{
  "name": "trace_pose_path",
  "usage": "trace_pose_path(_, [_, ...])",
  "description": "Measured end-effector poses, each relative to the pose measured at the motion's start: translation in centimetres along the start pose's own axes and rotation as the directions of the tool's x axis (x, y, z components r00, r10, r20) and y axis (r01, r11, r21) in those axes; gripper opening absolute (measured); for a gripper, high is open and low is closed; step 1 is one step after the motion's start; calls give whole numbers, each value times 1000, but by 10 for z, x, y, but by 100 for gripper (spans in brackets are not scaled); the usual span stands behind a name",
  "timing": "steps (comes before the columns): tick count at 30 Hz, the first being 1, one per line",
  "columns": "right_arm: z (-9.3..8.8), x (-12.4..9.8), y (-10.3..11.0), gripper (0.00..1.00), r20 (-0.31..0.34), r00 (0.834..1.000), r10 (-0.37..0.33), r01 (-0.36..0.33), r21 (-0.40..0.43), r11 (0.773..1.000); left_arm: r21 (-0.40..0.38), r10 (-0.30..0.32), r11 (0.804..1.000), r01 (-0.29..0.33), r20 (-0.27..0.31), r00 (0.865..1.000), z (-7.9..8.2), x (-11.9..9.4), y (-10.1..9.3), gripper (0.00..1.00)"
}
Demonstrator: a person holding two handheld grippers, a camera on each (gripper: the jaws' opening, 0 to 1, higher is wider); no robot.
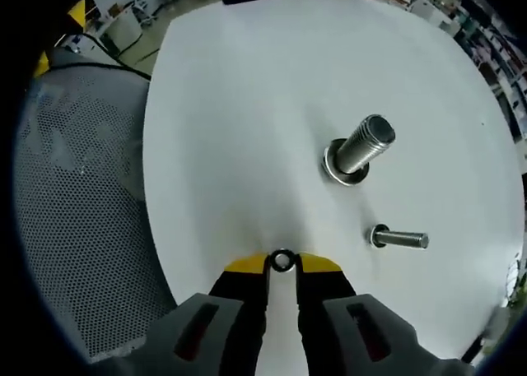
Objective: Place the washer onto the threaded stud by aligning its center hole with the stud, sliding it down to the base, and recovering from edge contact or off-axis alignment until the washer reaches the visible bottom stop.
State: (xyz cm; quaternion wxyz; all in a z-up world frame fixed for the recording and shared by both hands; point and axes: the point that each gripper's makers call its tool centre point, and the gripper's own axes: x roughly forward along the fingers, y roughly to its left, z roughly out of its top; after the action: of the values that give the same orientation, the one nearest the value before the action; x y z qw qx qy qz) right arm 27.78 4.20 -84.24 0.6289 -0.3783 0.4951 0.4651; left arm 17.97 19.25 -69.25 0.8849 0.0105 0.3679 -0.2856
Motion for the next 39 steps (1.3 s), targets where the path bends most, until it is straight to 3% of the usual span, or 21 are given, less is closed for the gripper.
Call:
trace_pose_path(9, [0, -1, -3, 13, 22, 1000, 5, -7, 103, 995, 1, -3, 1000, 3, -6, 1000, -1, 1, 0, 17])
trace_pose_path(17, [1, 0, 0, 13, -9, 1000, -18, 18, 22, 1000, -1, 0, 1000, 0, -9, 1000, -2, 1, 0, 17])
trace_pose_path(32, [-5, -6, -9, 13, 17, 1000, -10, 8, 104, 995, -2, 4, 1000, -4, -12, 1000, -2, 0, 0, 17])
trace_pose_path(39, [-9, -23, -29, 13, 39, 998, -45, 39, 140, 989, -3, 6, 1000, -6, -3, 1000, 0, 0, 1, 17])
